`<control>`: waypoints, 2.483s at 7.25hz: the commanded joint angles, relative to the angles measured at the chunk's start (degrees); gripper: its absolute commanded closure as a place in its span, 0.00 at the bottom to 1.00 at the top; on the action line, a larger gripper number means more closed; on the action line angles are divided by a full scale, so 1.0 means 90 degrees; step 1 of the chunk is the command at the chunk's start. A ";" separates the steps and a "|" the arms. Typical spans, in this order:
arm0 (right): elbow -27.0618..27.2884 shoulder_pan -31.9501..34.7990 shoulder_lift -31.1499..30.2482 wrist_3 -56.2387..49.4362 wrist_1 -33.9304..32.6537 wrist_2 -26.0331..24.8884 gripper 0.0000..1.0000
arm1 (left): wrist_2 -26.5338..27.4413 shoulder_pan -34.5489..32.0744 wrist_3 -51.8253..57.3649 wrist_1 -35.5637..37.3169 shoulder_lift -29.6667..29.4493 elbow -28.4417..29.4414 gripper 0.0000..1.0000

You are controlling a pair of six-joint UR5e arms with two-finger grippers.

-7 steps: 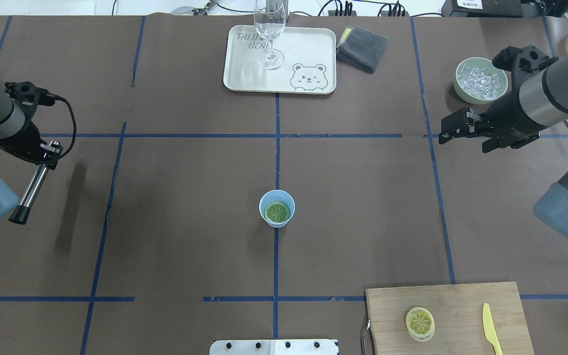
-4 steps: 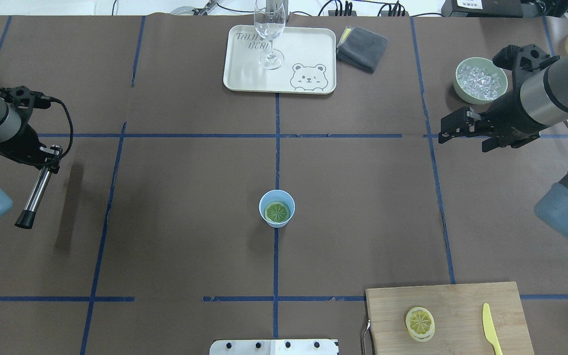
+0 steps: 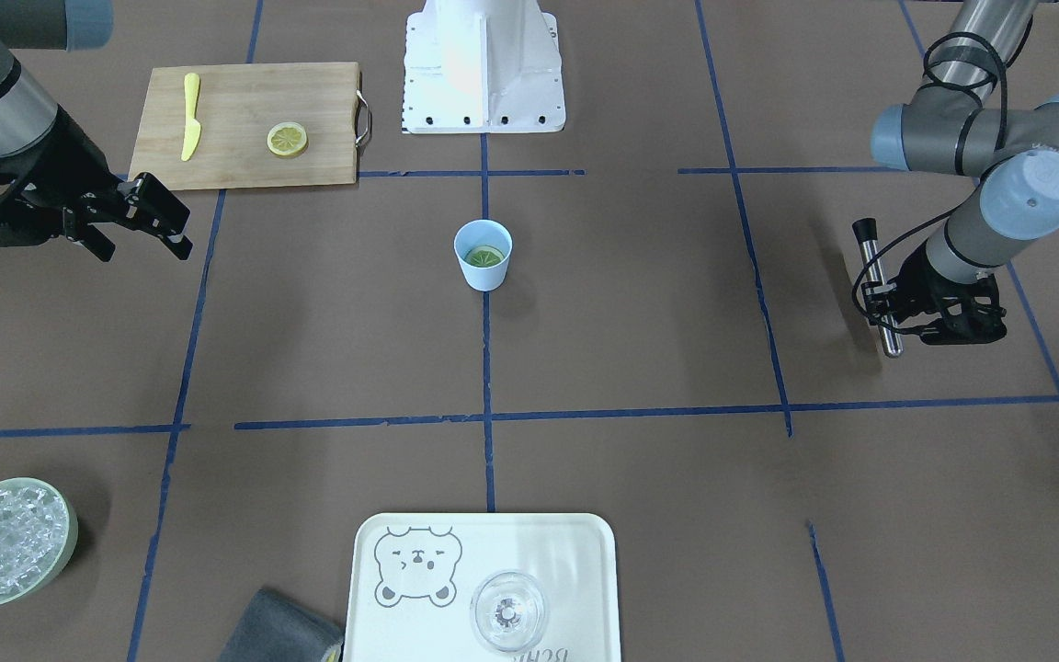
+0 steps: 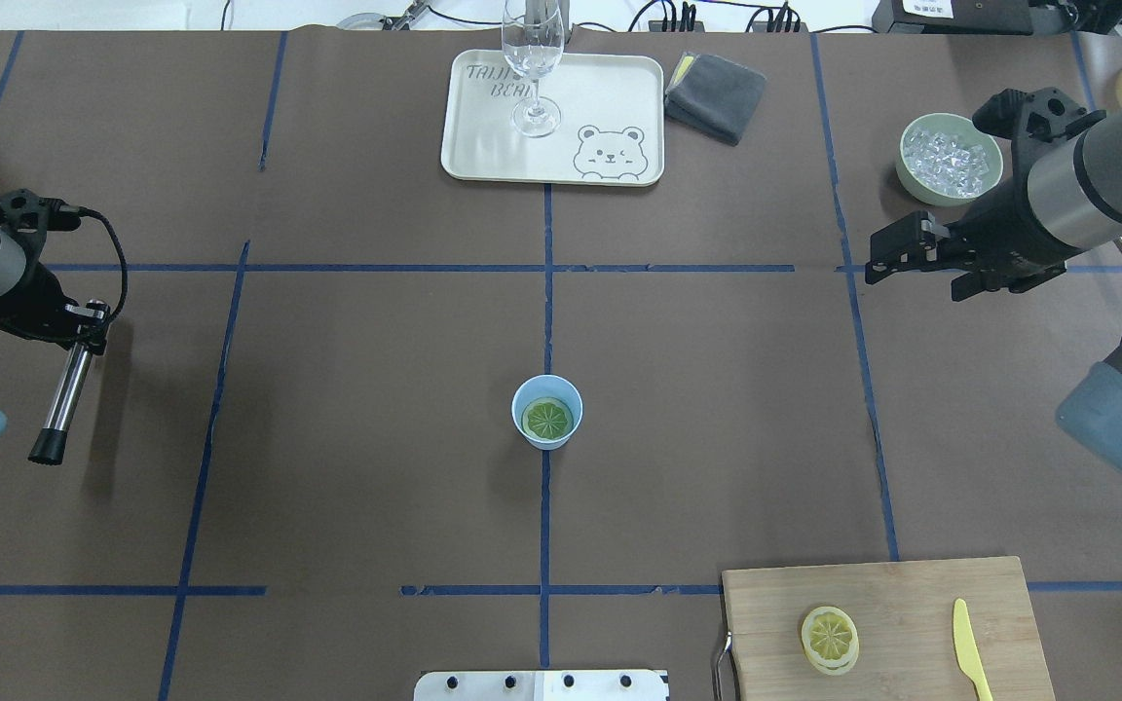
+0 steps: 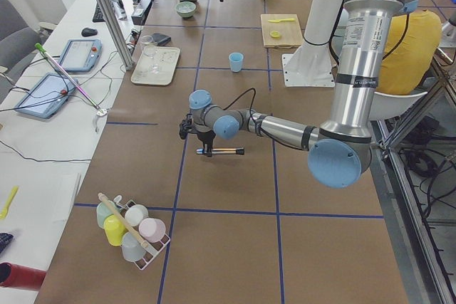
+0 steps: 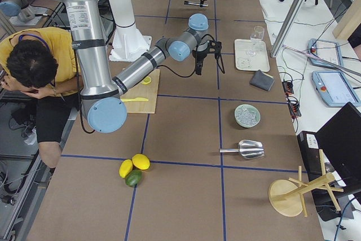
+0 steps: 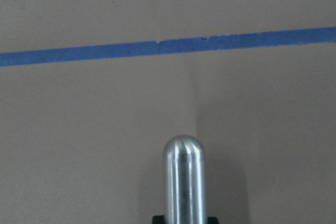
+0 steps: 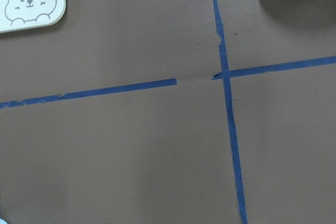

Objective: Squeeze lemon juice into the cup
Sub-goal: 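Lower the muddler upright onto the table and release it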

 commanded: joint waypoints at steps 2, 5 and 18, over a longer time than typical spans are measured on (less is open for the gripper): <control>-0.0015 0.0000 0.0000 0.0000 0.0000 -0.0004 0.00 | 0.0231 0.0016 -0.0003 -0.0011 -0.0032 0.0043 1.00; -0.0034 0.0000 0.0000 0.0000 0.0000 -0.0004 0.00 | 0.0282 0.0026 0.0026 -0.0011 -0.0051 0.0072 0.68; -0.0569 0.1314 -0.0254 -0.3006 -0.1177 0.0250 0.00 | -0.1159 -0.2381 0.2704 0.0096 0.0151 -0.0533 0.00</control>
